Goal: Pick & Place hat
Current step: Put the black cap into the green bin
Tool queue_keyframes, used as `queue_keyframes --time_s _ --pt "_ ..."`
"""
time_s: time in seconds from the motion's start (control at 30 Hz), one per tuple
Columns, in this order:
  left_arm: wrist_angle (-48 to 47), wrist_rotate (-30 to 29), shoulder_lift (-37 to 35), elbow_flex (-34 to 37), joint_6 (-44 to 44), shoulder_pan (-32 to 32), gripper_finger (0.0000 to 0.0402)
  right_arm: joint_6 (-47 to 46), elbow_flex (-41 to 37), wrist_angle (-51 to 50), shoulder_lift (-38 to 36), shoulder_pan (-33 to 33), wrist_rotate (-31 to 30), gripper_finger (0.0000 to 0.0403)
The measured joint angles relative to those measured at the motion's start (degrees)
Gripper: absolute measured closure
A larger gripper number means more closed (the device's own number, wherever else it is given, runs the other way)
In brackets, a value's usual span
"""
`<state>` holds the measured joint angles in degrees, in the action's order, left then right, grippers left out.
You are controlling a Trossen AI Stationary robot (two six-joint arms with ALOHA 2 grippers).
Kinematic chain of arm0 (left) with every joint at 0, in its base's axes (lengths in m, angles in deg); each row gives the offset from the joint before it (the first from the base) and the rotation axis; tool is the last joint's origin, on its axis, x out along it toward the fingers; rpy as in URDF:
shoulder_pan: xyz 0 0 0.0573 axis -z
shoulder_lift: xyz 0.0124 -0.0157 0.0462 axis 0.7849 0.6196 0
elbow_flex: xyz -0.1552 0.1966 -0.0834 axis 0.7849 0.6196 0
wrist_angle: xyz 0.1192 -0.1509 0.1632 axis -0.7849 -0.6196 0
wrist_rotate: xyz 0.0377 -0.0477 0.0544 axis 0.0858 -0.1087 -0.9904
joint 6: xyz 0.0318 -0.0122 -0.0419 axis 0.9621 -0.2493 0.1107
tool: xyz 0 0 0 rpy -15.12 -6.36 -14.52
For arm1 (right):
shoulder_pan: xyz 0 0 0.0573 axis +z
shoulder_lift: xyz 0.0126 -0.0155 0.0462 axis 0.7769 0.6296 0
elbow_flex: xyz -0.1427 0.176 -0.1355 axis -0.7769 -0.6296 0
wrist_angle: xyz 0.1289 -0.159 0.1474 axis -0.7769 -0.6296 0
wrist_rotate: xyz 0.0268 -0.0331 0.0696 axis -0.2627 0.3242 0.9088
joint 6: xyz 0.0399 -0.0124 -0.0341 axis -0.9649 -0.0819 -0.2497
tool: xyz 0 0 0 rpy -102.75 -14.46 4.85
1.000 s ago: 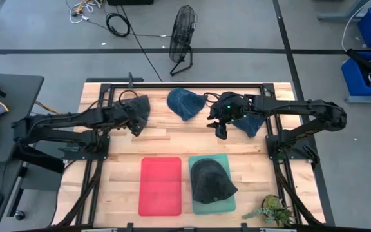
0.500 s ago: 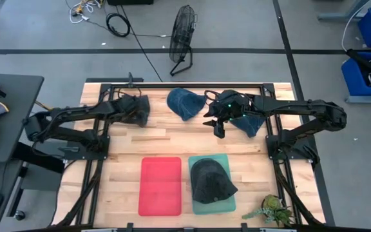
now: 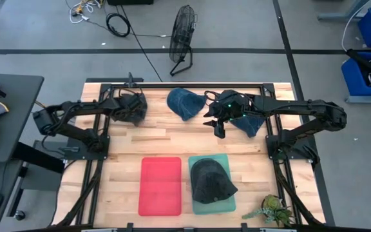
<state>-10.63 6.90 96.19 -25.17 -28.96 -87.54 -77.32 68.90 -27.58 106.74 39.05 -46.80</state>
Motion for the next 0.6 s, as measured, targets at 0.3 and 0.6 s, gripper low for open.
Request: queue_keyframes --time_s 0.3,0.6 --pt "2.93 0.1 0.73 0.04 8.52 0.1 0.0392 -0.39 0.0 -0.07 0.01 0.0 -0.01 0.0233" --pt "6.69 3.37 0.46 -1.84 17.62 5.19 0.0398 -0.39 0.0 -0.05 0.01 0.0 0.0 0.0233"
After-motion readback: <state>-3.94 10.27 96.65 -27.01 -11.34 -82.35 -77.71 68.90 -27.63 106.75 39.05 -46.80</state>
